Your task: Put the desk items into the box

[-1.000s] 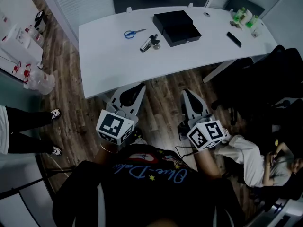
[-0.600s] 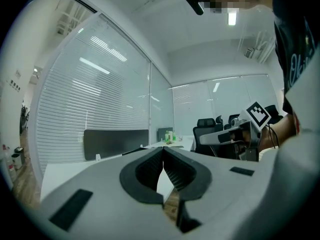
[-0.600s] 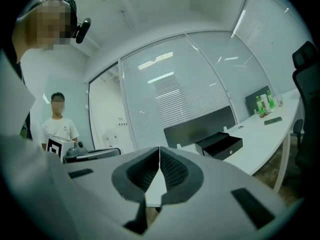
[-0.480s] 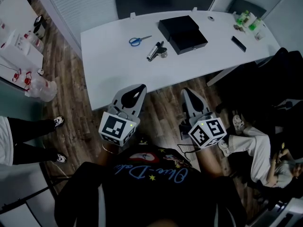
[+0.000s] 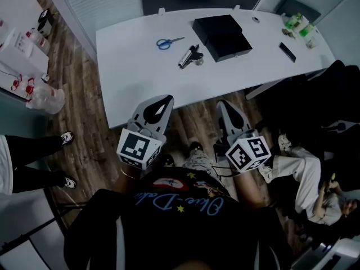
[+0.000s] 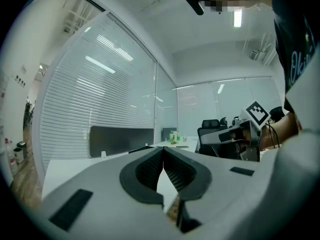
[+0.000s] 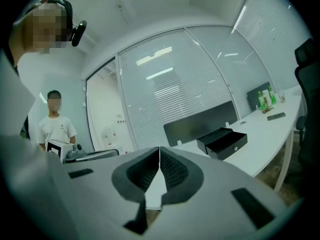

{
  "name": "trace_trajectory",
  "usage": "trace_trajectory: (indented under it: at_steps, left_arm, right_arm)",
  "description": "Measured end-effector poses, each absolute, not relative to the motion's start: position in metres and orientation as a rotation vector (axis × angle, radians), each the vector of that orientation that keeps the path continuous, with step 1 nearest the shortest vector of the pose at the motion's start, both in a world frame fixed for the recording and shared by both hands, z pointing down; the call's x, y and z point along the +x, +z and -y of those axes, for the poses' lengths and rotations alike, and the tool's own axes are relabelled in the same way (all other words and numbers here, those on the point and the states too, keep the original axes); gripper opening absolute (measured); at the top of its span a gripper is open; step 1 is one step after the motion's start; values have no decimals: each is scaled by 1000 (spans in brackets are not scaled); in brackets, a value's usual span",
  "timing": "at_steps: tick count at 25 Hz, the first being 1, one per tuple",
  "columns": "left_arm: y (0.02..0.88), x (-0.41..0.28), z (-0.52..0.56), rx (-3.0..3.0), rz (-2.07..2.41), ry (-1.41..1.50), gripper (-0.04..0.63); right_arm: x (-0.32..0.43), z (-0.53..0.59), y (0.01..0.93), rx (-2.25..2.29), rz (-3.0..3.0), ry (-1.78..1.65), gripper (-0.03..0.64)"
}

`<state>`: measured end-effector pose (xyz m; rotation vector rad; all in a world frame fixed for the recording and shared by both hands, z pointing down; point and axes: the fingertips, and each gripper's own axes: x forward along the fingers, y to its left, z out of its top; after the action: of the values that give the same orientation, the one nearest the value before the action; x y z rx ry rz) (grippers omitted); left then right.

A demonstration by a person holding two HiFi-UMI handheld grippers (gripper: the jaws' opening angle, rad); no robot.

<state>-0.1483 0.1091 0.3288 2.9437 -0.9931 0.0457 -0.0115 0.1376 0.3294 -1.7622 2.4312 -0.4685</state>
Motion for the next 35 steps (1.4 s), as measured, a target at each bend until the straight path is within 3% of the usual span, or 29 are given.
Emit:
trace_trajectory:
  at_steps: [13, 35]
  left_arm:
    - [324, -142, -74, 2920, 1111, -3, 9]
    - [347, -89, -7, 2832, 1206, 161, 9]
  right_arm:
    - [-1, -78, 342, -1615, -2513, -525, 11]
    - [51, 0, 380, -1498, -2491, -733, 11]
